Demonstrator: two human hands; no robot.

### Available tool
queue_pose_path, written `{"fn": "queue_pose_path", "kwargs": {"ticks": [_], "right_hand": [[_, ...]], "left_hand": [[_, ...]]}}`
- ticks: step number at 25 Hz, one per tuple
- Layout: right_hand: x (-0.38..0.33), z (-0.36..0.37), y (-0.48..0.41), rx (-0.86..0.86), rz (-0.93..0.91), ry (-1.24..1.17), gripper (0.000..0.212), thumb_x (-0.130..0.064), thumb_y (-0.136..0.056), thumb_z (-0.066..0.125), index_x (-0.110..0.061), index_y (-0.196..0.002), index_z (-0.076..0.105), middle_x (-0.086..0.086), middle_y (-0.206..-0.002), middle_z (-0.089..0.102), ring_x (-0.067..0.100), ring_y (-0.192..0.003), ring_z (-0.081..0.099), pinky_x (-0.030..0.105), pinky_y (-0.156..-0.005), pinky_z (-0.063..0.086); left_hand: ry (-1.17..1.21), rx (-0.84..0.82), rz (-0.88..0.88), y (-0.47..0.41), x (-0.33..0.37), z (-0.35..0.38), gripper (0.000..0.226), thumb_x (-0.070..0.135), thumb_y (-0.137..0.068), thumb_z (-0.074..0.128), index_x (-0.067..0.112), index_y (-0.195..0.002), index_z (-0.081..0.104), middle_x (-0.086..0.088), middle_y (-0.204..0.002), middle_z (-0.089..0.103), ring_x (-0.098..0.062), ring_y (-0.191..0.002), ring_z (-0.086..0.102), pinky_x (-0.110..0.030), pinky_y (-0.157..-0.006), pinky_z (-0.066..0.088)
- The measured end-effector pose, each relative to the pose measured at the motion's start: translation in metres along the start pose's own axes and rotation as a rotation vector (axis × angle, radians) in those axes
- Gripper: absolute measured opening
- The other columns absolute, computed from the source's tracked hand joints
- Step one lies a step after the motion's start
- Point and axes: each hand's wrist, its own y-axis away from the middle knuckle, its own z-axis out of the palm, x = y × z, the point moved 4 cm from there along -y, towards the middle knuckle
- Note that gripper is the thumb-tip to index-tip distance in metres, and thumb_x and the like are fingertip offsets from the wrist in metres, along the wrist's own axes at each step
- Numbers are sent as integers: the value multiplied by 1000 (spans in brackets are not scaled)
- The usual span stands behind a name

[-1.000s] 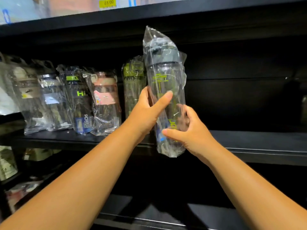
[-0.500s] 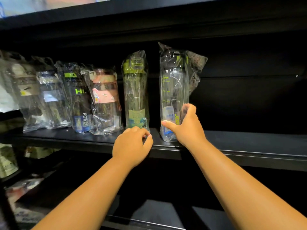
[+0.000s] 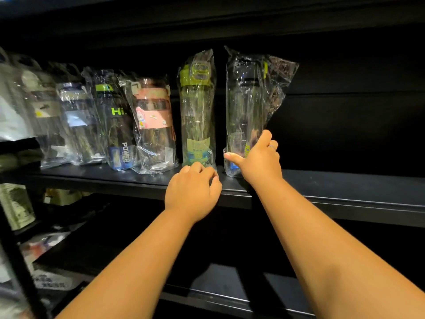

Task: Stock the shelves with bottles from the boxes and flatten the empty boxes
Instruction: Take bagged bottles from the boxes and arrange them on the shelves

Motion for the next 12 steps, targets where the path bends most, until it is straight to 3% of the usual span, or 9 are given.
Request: {"fn": "queue_pose_path", "kwargs": {"ticks": [3, 5, 6, 8, 10, 12], "right_hand": [[1, -12, 18, 12, -21, 72, 109, -65, -80, 67, -15, -154, 5, 14, -152, 18, 37, -133, 34, 47, -101, 42], [3, -22, 47, 57, -129, 170, 96, -63, -87, 57, -15, -155, 9, 12, -154, 22, 34, -134, 35, 46, -104, 39], [6, -25, 67, 90, -193, 182, 88, -63, -91, 51, -15, -154, 14, 11, -152, 29, 32, -134, 37, 46, -105, 38], [19, -18, 113, 169, -313, 211, 73, -61, -95, 41, -17, -151, 27, 9, -149, 41, 30, -138, 36, 48, -114, 28], [39, 8, 163, 141, -371, 247, 69, -58, -96, 40, -18, -151, 31, 9, -160, 26, 31, -150, 12, 50, -121, 5], [59, 47, 213, 7, -335, 236, 72, -58, -95, 41, -17, -153, 28, 10, -165, 8, 31, -152, -4, 51, -119, -1]], "left_hand": [[-52, 35, -8, 3, 0, 1, 56, 46, -94, 18, 29, -111, 68, 4, -107, 64, -22, -95, 59, -36, -76, 41], [-8, 85, -12, 18, 1, -1, 62, 48, -94, 13, 30, -117, 68, 5, -116, 65, -21, -106, 60, -39, -91, 39], [69, 99, -19, 33, 3, 0, 61, 51, -95, 15, 31, -125, 63, 6, -128, 61, -20, -121, 54, -41, -104, 33], [281, 60, -45, 77, 7, 6, 61, 57, -94, 19, 33, -145, 42, 9, -156, 32, -15, -149, 18, -40, -121, 5], [370, -16, -69, 129, 3, 18, 65, 58, -93, 24, 34, -153, 23, 12, -164, 5, -10, -152, -6, -39, -120, -8], [278, -107, -116, 180, -17, 34, 67, 53, -95, 35, 33, -155, 15, 10, -165, -2, -11, -152, -11, -40, -121, -11]]}}
